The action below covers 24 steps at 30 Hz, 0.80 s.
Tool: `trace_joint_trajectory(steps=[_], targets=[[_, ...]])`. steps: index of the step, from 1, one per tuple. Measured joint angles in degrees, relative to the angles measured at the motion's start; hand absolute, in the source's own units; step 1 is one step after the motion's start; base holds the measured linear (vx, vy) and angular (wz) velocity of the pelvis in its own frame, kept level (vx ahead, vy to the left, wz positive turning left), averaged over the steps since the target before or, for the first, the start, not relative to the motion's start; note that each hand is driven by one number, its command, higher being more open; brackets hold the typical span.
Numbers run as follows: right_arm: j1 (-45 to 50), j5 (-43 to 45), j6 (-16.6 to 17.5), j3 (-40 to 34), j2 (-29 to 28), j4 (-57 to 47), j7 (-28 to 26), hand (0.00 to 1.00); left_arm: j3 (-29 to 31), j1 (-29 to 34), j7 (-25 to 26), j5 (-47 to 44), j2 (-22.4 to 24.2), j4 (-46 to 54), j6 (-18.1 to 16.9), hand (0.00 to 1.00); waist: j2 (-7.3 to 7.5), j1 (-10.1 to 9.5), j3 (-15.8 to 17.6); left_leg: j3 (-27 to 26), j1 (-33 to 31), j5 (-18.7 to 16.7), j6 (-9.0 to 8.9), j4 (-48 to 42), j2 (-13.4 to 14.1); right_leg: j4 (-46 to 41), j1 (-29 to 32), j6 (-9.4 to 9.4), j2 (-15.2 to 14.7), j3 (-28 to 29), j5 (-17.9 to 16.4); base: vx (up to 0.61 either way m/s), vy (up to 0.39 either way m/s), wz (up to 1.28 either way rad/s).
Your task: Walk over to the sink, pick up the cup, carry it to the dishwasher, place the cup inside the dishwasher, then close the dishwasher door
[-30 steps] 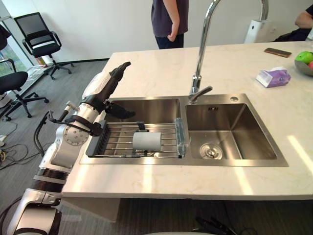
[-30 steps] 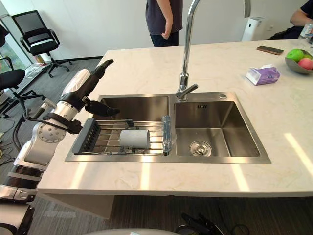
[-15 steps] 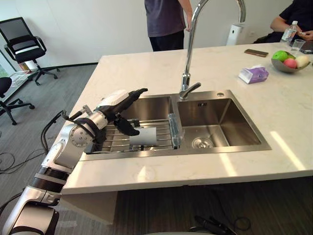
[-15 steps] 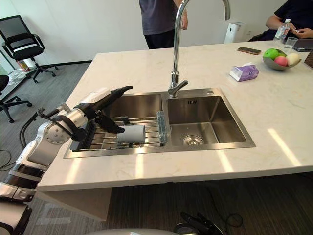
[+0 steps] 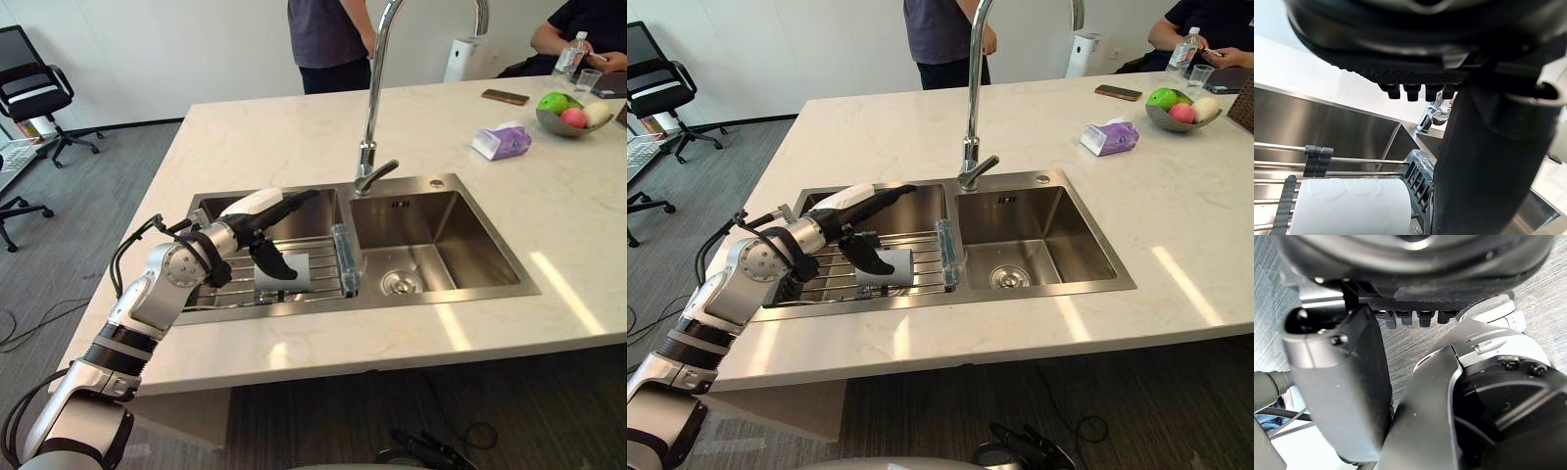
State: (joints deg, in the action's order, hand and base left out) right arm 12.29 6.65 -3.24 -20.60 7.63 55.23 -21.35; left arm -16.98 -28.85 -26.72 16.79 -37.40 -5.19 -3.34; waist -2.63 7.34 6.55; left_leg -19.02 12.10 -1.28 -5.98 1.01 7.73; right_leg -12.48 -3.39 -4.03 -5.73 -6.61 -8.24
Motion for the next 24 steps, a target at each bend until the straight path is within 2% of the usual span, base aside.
trace_joint_trajectory(steps=[10,24], targets=[[-0.1,0.0,-0.3,0.8,1.3,-0.2,0.1,1.00,-2.8,0.1,-1.4,0.3,0.8,-2.9,1.4,1.00,-0.62,1.69,0.3,-0.4,-0.6,0.0,0.01,0.4,-0.2,3.7,-0.9,-0.41,0.2,-0.2,2.2,0.00,0.000,0.00],[-0.4,0.0,-0.3,1.0,3.0,0.0,0.1,1.00,-4.3,1.2,-1.2,1.2,0.8,-5.1,1.9,1.00,-2.78,1.98,1.4,-0.4,-0.7,0.2,0.28,0.8,-0.5,8.8,-3.1,-0.78,0.2,-0.5,5.3,-0.02,0.000,0.00]])
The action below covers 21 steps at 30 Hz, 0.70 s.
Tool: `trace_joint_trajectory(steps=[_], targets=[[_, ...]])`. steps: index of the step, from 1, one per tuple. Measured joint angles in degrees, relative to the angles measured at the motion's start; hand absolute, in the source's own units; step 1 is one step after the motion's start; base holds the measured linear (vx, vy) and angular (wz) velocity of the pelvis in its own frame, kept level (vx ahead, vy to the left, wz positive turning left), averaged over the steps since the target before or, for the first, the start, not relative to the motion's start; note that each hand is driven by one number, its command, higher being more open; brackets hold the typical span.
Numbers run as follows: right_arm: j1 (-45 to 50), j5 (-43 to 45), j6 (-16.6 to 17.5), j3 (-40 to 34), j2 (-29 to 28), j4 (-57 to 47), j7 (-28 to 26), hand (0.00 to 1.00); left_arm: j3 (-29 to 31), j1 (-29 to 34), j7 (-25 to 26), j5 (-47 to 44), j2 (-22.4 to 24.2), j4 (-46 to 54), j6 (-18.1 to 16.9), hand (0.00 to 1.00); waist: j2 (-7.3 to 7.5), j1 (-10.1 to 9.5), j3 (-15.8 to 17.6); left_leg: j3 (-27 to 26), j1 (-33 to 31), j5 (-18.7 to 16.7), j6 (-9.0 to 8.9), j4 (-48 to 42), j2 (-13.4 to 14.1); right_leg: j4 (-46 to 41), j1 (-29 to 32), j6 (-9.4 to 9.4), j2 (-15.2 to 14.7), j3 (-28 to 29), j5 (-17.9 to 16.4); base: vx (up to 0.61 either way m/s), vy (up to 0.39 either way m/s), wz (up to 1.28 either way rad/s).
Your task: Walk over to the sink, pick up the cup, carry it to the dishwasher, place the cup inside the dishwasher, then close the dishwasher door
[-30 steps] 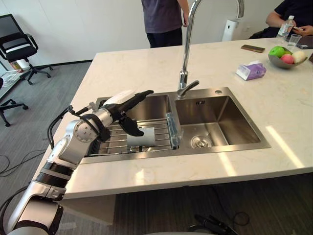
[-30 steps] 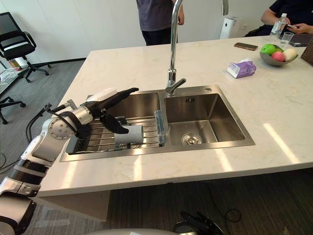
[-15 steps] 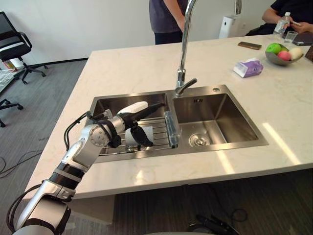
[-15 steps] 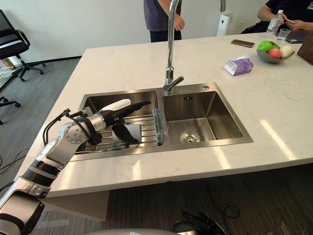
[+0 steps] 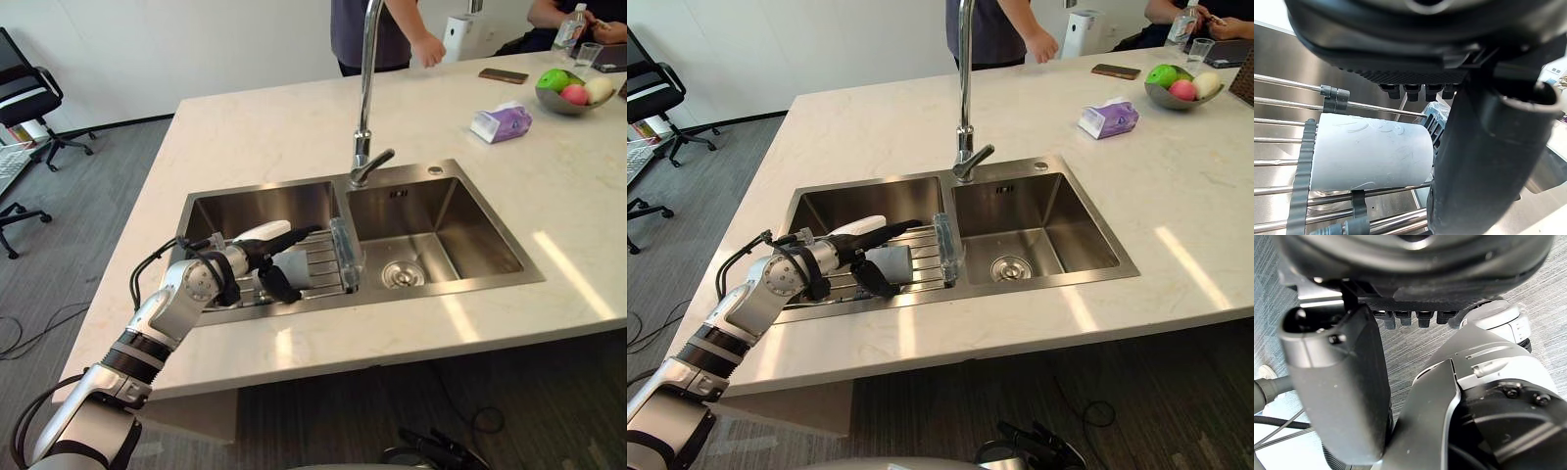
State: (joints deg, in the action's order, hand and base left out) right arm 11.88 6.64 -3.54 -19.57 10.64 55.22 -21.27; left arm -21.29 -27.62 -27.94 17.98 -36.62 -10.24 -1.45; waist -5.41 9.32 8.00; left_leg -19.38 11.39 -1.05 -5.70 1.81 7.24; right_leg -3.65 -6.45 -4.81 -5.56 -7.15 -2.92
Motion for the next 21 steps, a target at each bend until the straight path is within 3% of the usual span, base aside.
trace_joint_trajectory(steps=[5,13,21], targets=[[-0.5,0.0,-2.6,2.8,1.0,-1.7,0.6,1.00,0.0,-1.1,0.6,0.0,0.0,-8.1,-0.8,1.00,-0.11,0.82,0.0,-0.1,-0.3,0.1,0.06,0.0,-0.1,1.5,-0.4,-0.09,0.0,0.0,1.0,0.00,0.000,0.00],[-2.5,0.1,-7.7,6.4,1.6,-2.3,1.4,1.00,-0.6,-1.2,1.3,0.4,0.3,-9.5,-0.1,1.00,-0.10,1.07,0.0,-0.1,-0.5,0.1,-0.05,0.5,-0.1,2.9,-0.7,-0.16,0.1,-0.2,1.5,0.00,0.000,0.00],[-4.4,0.1,-10.2,8.7,1.5,-2.3,1.7,1.00,-1.0,-2.7,2.7,2.7,2.3,-13.5,1.8,1.00,-0.05,1.20,0.1,0.0,-0.6,0.1,-0.10,0.8,-0.1,4.2,-1.3,-0.30,0.0,-0.4,2.3,0.00,0.000,0.00]])
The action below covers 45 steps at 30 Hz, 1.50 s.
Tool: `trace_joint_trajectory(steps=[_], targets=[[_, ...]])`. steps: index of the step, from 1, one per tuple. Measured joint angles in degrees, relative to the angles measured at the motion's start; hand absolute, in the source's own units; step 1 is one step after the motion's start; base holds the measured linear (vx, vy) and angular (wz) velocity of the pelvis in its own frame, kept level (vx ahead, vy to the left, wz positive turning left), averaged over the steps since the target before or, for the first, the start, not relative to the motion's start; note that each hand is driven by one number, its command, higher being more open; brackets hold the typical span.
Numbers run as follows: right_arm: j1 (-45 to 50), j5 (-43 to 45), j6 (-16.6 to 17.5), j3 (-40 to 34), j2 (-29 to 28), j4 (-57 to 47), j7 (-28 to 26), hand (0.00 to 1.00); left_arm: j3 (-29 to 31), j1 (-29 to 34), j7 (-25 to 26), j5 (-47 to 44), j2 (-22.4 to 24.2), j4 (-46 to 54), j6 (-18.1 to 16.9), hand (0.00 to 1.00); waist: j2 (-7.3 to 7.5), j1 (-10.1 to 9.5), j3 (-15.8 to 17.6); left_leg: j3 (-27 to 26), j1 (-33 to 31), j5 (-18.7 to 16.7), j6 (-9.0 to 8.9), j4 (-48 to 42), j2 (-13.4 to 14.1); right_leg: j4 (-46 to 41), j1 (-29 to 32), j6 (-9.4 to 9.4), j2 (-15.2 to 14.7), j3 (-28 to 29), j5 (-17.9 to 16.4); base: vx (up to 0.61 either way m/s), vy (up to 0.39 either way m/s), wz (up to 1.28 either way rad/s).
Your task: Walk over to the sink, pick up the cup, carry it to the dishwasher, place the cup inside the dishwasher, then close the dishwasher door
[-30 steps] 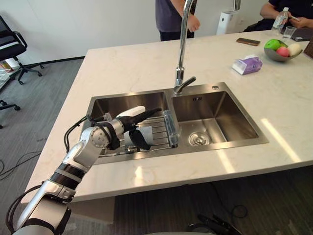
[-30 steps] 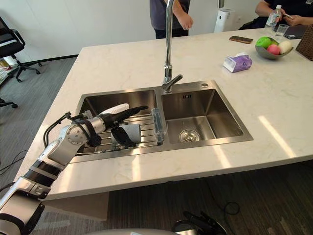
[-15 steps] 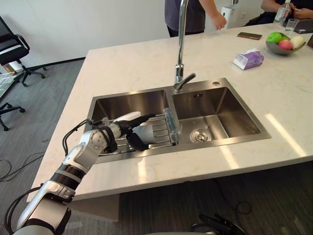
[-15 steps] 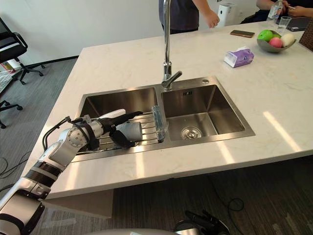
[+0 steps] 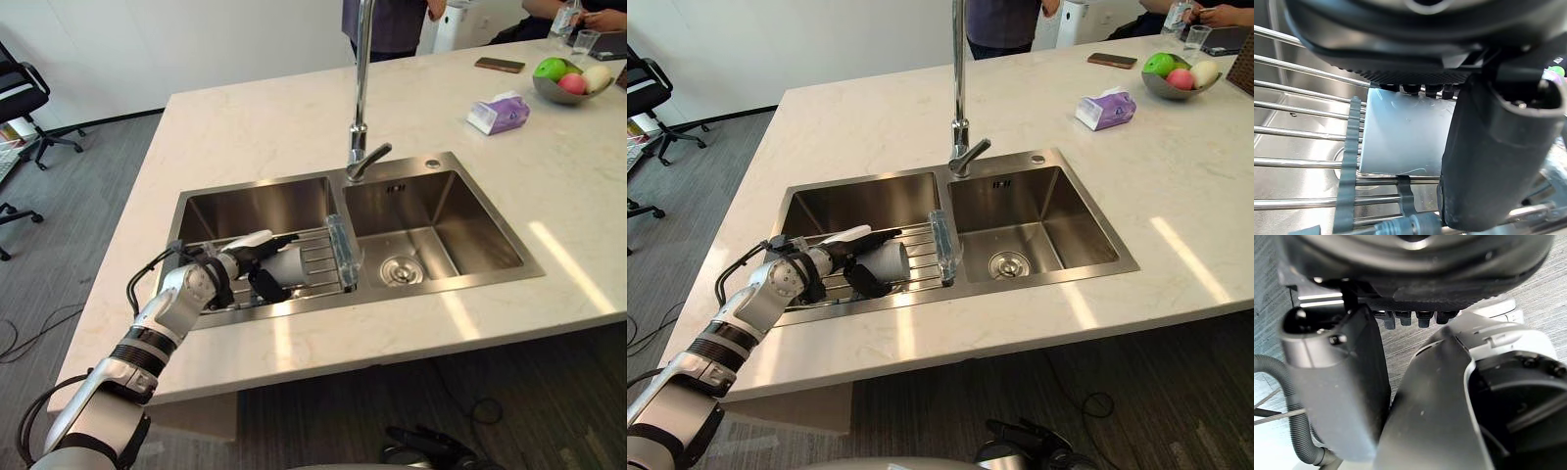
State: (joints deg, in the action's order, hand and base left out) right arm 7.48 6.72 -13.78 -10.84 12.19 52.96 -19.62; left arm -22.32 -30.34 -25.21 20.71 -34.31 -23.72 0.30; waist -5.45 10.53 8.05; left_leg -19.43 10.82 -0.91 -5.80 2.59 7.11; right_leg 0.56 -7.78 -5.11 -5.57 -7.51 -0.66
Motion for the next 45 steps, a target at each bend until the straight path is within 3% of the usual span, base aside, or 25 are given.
trace_joint_trajectory(steps=[2,3,7,12,18,22,25,29,33,36,39,41,43,44,45], targets=[[-0.2,0.0,-0.8,0.1,0.1,0.0,0.0,1.00,-0.7,-1.1,-0.1,0.8,0.4,-1.1,0.5,1.00,0.00,-0.01,0.0,0.0,0.0,0.0,-0.01,0.0,0.0,0.6,-0.1,-0.07,-0.1,0.0,0.4,-0.04,-0.013,-0.01],[-0.2,0.0,-0.8,0.1,0.1,0.0,0.0,1.00,-0.7,-1.3,-0.2,1.1,0.6,-1.3,0.8,0.00,0.00,0.04,0.0,0.0,0.0,0.0,-0.01,0.0,0.0,0.6,-0.1,-0.07,-0.1,0.0,0.4,-0.05,-0.016,-0.02],[-0.4,0.0,-1.6,0.3,0.1,0.0,0.0,1.00,-0.6,-2.8,-4.1,3.0,1.4,-1.6,4.3,0.00,0.03,0.15,0.0,-0.2,0.0,0.0,-0.04,0.0,0.0,0.9,-0.1,-0.07,0.0,0.2,0.7,-0.04,-0.017,-0.02],[-1.0,0.0,-2.5,1.4,0.4,0.0,0.0,1.00,-0.2,-4.5,-4.7,5.3,1.6,-2.1,5.4,0.00,0.01,0.21,-0.1,-0.9,0.0,0.0,-0.09,0.0,0.1,2.6,-0.5,-0.02,0.3,0.8,1.7,-0.02,-0.024,-0.08],[-1.4,-0.1,-3.2,2.3,0.6,0.1,0.0,1.00,-0.2,-4.1,0.1,4.6,2.0,-5.8,4.0,0.00,0.02,0.65,-0.1,-0.8,0.4,-0.1,-0.25,0.0,0.3,3.7,-1.6,0.01,0.5,0.7,2.0,-0.02,-0.030,0.01],[-1.3,0.0,-3.0,2.4,0.6,0.4,0.1,1.00,-0.3,-0.7,8.2,5.2,2.3,-5.2,-1.3,0.00,0.04,0.26,-0.1,0.1,0.2,-0.1,-0.23,-0.2,0.1,3.8,-2.2,0.00,0.4,-0.3,2.0,-0.03,-0.030,0.11],[-0.8,0.7,-2.0,2.4,0.6,0.5,0.7,1.00,1.0,3.5,13.3,2.4,2.5,0.2,-2.3,0.00,0.07,-0.56,-0.1,1.9,-1.0,0.0,-0.13,-0.8,-0.1,3.8,-2.2,0.00,0.2,-1.9,2.0,-0.03,-0.026,0.24],[0.0,1.0,-0.1,2.5,0.7,1.5,0.9,1.00,10.3,10.7,21.2,-7.5,6.0,9.6,-4.9,0.00,0.24,-3.26,-0.2,3.8,-1.8,0.4,0.45,-1.0,-0.2,3.7,-2.5,0.02,0.2,-3.7,2.0,-0.03,-0.028,0.26],[0.3,0.8,1.1,3.8,0.6,3.4,0.9,1.00,24.2,20.5,36.9,-13.5,12.7,21.2,-10.0,0.00,1.22,-6.42,-0.7,7.3,-3.8,0.9,0.57,-2.3,-0.2,2.9,-2.7,0.33,0.2,-6.7,1.0,-0.07,-0.040,0.42],[0.4,-1.4,2.1,3.9,1.1,5.0,0.0,1.00,32.9,31.6,48.9,-15.0,22.8,33.1,-12.9,0.00,1.54,-9.61,-0.7,12.9,-9.3,-2.4,0.78,-11.4,0.2,-2.4,-2.1,0.43,-0.2,-11.2,-2.6,-0.04,-0.042,0.76],[0.4,-4.1,2.1,4.6,2.0,5.1,-1.1,1.00,34.5,38.1,51.6,-15.0,25.8,37.4,-13.1,0.00,1.60,-11.90,-0.6,16.7,-11.8,-2.5,0.81,-13.8,-0.2,-4.4,-2.6,0.53,-0.5,-15.1,-4.2,-0.05,-0.032,0.84],[0.4,-4.7,2.2,4.8,2.2,6.4,-2.0,1.00,35.4,43.5,51.6,-15.0,28.6,41.2,-13.1,0.00,1.87,-14.37,-0.5,21.1,-13.0,0.0,0.58,-12.0,-1.5,-5.9,-3.2,1.14,-1.1,-20.3,-6.0,-0.10,-0.044,1.34],[0.3,-4.8,3.7,4.2,2.3,7.6,-2.8,1.00,34.9,46.2,51.3,-15.0,30.5,44.2,-13.1,0.00,1.43,-15.72,0.2,21.7,-14.5,6.7,0.64,-7.5,-3.5,-8.5,-3.1,1.79,-1.3,-25.6,-8.4,-0.24,-0.074,2.12],[-0.2,-5.1,4.8,3.0,2.3,8.7,-3.0,1.00,33.8,45.6,50.9,-14.9,30.7,44.6,-13.8,0.00,2.01,-15.84,0.7,20.1,-15.5,13.2,-0.58,-3.1,-5.3,-9.6,-2.2,2.70,-2.4,-28.3,-9.4,-0.33,-0.056,2.46],[-0.7,-5.8,5.1,1.5,2.1,9.7,-2.8,1.00,32.9,45.2,50.8,-14.7,30.7,44.8,-14.2,0.00,2.77,-16.11,0.9,14.8,-16.9,10.7,2.52,-5.6,-5.2,-10.0,-2.0,2.86,-3.6,-32.5,-9.4,-0.27,0.004,2.45]])
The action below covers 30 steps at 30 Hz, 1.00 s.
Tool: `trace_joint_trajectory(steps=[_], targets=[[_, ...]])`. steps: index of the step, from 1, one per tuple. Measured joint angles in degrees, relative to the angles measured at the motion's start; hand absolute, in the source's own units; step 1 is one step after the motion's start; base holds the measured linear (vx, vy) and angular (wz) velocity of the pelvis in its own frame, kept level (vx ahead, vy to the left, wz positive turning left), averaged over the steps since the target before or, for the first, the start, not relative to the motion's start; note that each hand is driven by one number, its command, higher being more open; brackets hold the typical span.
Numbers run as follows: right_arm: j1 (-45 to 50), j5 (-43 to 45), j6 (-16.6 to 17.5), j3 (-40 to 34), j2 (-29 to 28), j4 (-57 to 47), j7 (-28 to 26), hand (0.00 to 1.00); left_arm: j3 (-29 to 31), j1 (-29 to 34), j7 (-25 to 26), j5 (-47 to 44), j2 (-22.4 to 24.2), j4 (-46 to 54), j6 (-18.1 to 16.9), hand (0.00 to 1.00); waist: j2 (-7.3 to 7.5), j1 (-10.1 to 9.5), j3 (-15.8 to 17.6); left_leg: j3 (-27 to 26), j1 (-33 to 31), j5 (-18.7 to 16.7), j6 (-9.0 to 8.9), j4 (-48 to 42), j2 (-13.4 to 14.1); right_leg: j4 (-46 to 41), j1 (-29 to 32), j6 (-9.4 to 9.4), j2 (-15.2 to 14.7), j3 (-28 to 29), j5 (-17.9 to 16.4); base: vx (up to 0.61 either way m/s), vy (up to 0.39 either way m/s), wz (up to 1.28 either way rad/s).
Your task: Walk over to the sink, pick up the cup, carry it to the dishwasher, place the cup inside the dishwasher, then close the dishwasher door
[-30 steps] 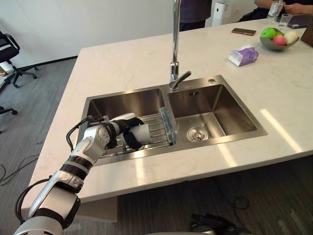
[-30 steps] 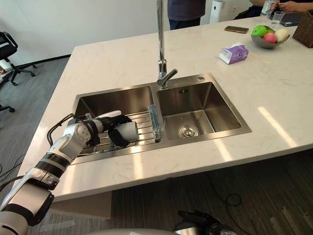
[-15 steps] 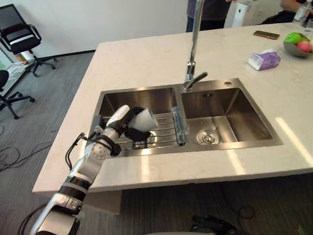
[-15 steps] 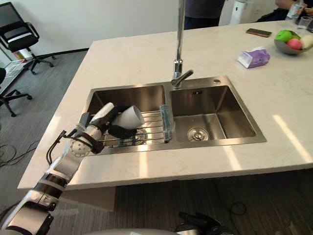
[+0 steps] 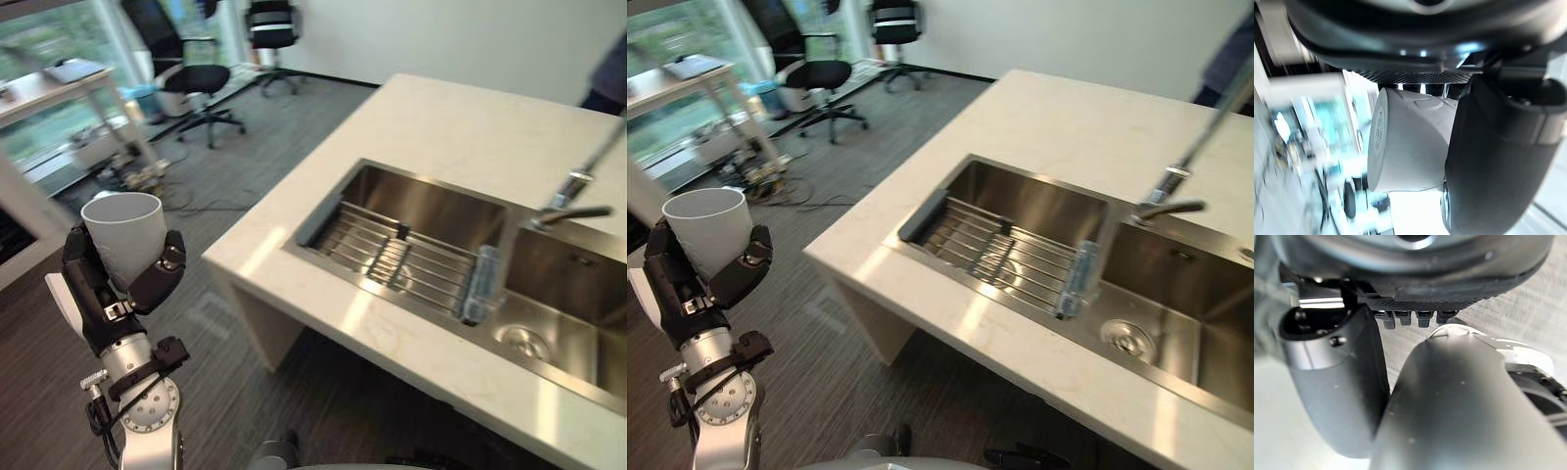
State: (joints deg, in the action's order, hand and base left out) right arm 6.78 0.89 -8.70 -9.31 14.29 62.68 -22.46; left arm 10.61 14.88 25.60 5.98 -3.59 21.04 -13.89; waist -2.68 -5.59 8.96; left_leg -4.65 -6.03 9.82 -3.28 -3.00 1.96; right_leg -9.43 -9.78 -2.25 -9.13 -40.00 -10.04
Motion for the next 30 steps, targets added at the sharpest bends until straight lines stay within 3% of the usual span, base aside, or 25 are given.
trace_joint_trajectory(steps=[1,2,3,4,5,6,7,8,9,10,11,12,13,14,15,17,18,19,21,22,23,24,26,30], targets=[[-0.8,0.1,0.3,-0.8,0.1,1.5,1.0,1.00,-0.7,0.0,0.1,0.5,-0.2,0.3,-1.4,0.00,0.43,-0.57,0.2,-12.1,-2.3,-8.4,9.63,-12.2,1.4,-0.8,-0.1,-0.10,-2.0,-5.1,0.1,-0.17,-0.007,2.12],[-0.8,0.3,0.6,-0.9,0.6,1.4,2.0,1.00,-0.8,-0.1,0.7,0.7,-0.1,0.5,-3.7,0.00,0.92,-0.63,0.3,-19.8,-1.1,-12.5,11.26,-20.5,3.3,-1.5,-0.3,-0.47,-4.5,-8.9,0.4,-0.14,-0.026,1.98],[-0.7,0.4,0.6,-0.6,0.6,1.4,2.4,1.00,-1.0,-0.1,0.8,0.7,0.1,0.9,-4.7,0.00,0.92,-0.53,0.3,-22.6,0.3,-13.6,10.53,-23.2,4.8,-1.8,-0.4,-0.76,-5.5,-10.7,0.8,-0.10,-0.010,1.74],[-0.6,1.3,0.6,-0.4,1.2,1.3,2.7,1.00,-1.0,-0.3,1.1,0.5,0.7,1.8,-6.6,0.00,0.87,-0.21,0.2,-25.9,3.3,-14.7,9.34,-26.5,8.9,-2.9,-0.6,-1.59,-7.5,-14.1,1.3,-0.07,0.054,1.73],[-0.9,1.6,0.5,-0.3,1.4,1.3,2.9,1.00,-2.4,-1.2,1.5,-0.6,0.8,2.2,-8.5,0.00,0.74,0.39,0.0,-28.1,6.1,-14.0,8.35,-27.9,14.2,-4.6,-0.7,-1.67,-9.5,-16.8,1.3,-0.05,0.102,1.73],[-1.2,1.7,0.4,-0.2,1.4,1.3,3.0,1.00,-3.1,-1.8,1.5,-0.6,1.1,2.2,-9.1,0.00,0.58,0.67,-0.1,-29.4,7.3,-12.3,7.96,-27.2,16.9,-5.7,-0.7,-1.67,-10.6,-17.8,1.3,-0.01,0.209,1.81],[-1.3,1.7,-0.2,0.0,2.6,1.2,3.1,1.00,-5.1,-2.6,1.5,-0.6,2.3,2.0,-9.9,0.00,-0.73,1.30,-0.9,-32.7,10.4,-1.7,11.07,-22.5,21.0,-9.8,-1.0,-1.49,-13.1,-20.0,1.1,-0.04,0.441,1.59],[-1.4,1.6,-0.4,0.8,5.1,1.3,4.3,1.00,-7.0,-2.8,1.8,-0.6,5.6,1.2,-10.7,0.00,-1.03,2.66,-0.5,-33.9,12.2,2.9,13.24,-19.2,19.4,-22.1,1.4,1.43,-21.3,-21.0,-0.5,-0.04,0.398,1.38],[-2.2,1.6,-0.2,0.6,5.9,1.4,4.8,1.00,-7.4,-2.8,2.9,-1.0,6.8,0.4,-11.1,0.00,-1.80,2.82,-0.5,-34.9,12.5,1.3,13.42,-17.8,20.2,-25.6,3.3,1.04,-21.8,-20.6,-2.2,-0.14,0.404,0.63],[-5.5,1.7,-0.8,0.9,5.1,1.9,4.7,1.00,-5.8,-4.2,3.3,-1.6,6.3,0.8,-11.2,0.00,-4.66,2.43,-0.7,-37.2,13.1,-3.6,7.23,-16.8,23.4,-13.1,6.7,1.70,-11.6,-20.5,-2.9,-0.20,0.186,0.21],[-6.2,1.7,-1.1,0.9,3.7,0.9,4.6,1.00,-5.0,-5.8,3.2,-1.6,4.9,1.7,-11.4,0.00,-3.42,2.28,0.0,-38.2,13.0,-6.3,5.89,-16.9,23.8,-6.7,7.2,5.50,-9.2,-20.4,3.2,-0.28,0.216,0.85],[-5.4,1.6,-1.5,0.8,2.7,0.2,4.8,1.00,-6.8,-8.2,2.2,-1.8,4.8,0.5,-11.7,0.00,-3.90,3.89,0.1,-39.1,13.8,-10.5,2.13,-14.3,24.3,-6.5,4.7,5.09,-8.7,-24.4,7.0,-0.22,0.278,1.28],[-5.2,1.5,-2.6,0.9,2.2,0.4,4.9,1.00,-9.1,-7.7,0.4,-2.4,4.8,0.5,-11.5,0.00,-2.84,4.24,0.7,-39.3,16.5,-10.3,-0.59,-6.4,19.7,-7.9,3.3,4.48,-11.2,-26.5,7.4,-0.14,0.277,1.38],[-4.8,1.5,-2.9,0.9,2.0,0.2,5.8,1.00,-10.2,-7.5,-0.6,-2.9,4.8,0.6,-11.3,0.00,-2.64,4.25,0.8,-38.7,17.7,-8.9,-3.07,-2.0,17.1,-7.9,2.6,3.43,-12.4,-27.3,8.1,-0.11,0.380,1.02],[-4.3,2.0,-3.1,0.7,1.9,-0.4,7.6,1.00,-11.5,-7.1,-2.1,-3.3,4.7,0.9,-10.7,0.00,-2.64,4.33,0.8,-37.0,18.3,-6.6,-6.67,3.6,12.9,-7.8,1.8,2.51,-14.1,-28.6,10.3,-0.11,0.325,1.04],[-3.0,8.4,-3.5,-1.0,1.8,-1.8,10.6,1.00,-12.9,-7.1,-4.5,-5.3,3.7,0.6,-10.1,0.00,-1.73,4.62,0.6,-32.4,16.4,-7.4,-4.71,4.3,8.7,-8.9,1.8,5.30,-17.9,-22.7,14.0,-0.07,0.338,1.43],[0.1,14.3,-2.9,-4.7,1.4,-4.4,12.2,1.00,-15.8,-7.4,-5.4,-6.1,2.3,-1.9,-10.6,0.00,-1.70,5.66,-0.2,-27.0,15.0,-7.8,-3.07,4.8,7.0,-13.1,3.9,6.81,-19.9,-11.3,14.3,0.03,0.267,2.34],[1.9,19.0,-2.9,-7.0,-0.2,-5.6,12.9,1.00,-17.7,-8.5,-6.2,-6.1,0.3,-5.6,-11.9,0.00,-2.58,6.85,-1.2,-20.4,12.2,-7.7,-2.16,4.5,8.2,-10.9,5.7,1.00,-12.7,5.3,6.0,0.08,0.191,2.62],[3.2,22.7,-3.2,-7.4,-3.0,-5.7,13.3,1.00,-19.7,-11.7,-7.0,-7.1,-0.4,-10.5,-12.3,0.00,-2.29,8.05,-1.3,-11.9,9.7,-6.7,-1.33,4.8,8.5,-5.8,5.8,1.23,-2.1,19.7,0.9,0.12,0.025,2.54],[3.4,24.1,-3.6,-7.3,-5.2,-4.8,13.7,1.00,-21.5,-14.0,-7.0,-8.5,-0.4,-14.7,-12.3,0.00,-1.26,7.97,-1.6,-6.9,8.6,-6.4,-1.32,4.8,7.4,-1.4,6.2,1.10,2.8,25.7,0.5,0.12,-0.009,2.68],[3.6,24.6,-3.7,-6.7,-7.3,-3.8,14.1,1.00,-23.1,-15.0,-6.3,-8.6,-1.7,-18.3,-12.2,0.00,0.63,8.01,-2.5,-3.0,8.3,-6.4,-1.35,4.6,4.8,2.9,6.3,0.81,3.9,27.7,3.6,0.08,-0.020,2.06],[3.5,25.0,-3.7,-7.0,-7.7,-3.2,14.2,1.00,-24.0,-15.1,-5.8,-8.5,-2.6,-19.7,-12.0,0.00,2.05,8.03,-3.0,-1.6,8.7,-6.5,-1.49,5.0,3.3,3.3,6.7,-0.59,3.1,26.2,3.9,0.08,-0.032,1.42],[1.9,24.4,-3.7,-6.2,-5.3,-2.5,14.9,1.00,-26.0,-13.0,-4.6,-8.2,-3.1,-21.6,-9.5,0.00,-0.63,6.60,-4.0,-1.1,10.4,-6.5,-1.81,7.0,3.5,3.5,4.8,-0.95,3.3,24.5,3.4,0.15,-0.006,0.45],[-1.2,24.2,-3.8,-4.4,-5.3,-3.0,15.6,1.00,-26.3,-13.0,-4.8,-8.3,-3.9,-21.2,-7.6,0.00,-0.63,6.45,-3.9,-2.3,10.9,-6.9,-2.24,7.3,4.2,4.3,3.8,-0.94,4.2,24.2,3.5,0.10,-0.041,0.00]])
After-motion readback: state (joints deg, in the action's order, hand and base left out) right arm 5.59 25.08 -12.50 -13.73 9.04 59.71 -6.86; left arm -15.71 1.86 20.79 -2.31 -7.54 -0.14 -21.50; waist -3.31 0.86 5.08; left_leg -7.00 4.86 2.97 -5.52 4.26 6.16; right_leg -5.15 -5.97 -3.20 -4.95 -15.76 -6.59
